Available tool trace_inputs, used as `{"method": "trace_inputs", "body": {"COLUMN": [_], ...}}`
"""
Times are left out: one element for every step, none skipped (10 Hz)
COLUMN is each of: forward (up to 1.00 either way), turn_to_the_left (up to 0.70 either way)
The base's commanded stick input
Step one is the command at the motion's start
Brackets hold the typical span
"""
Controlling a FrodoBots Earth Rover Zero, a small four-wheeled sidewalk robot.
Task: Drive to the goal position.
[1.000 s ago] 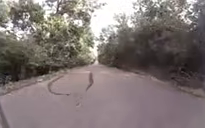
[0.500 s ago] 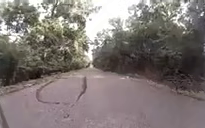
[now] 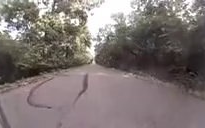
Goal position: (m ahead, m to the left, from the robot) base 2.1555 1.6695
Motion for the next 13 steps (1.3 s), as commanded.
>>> {"method": "trace_inputs", "body": {"forward": [0.7,0.7,0.7,0.7,0.7,0.7,0.7,0.7,0.7,0.7,0.7,0.7,0.7], "turn_to_the_left": [0.0,0.0,0.0,0.0,0.0,0.0,0.0,0.0,0.0,0.0,0.0,0.0,0.0]}}
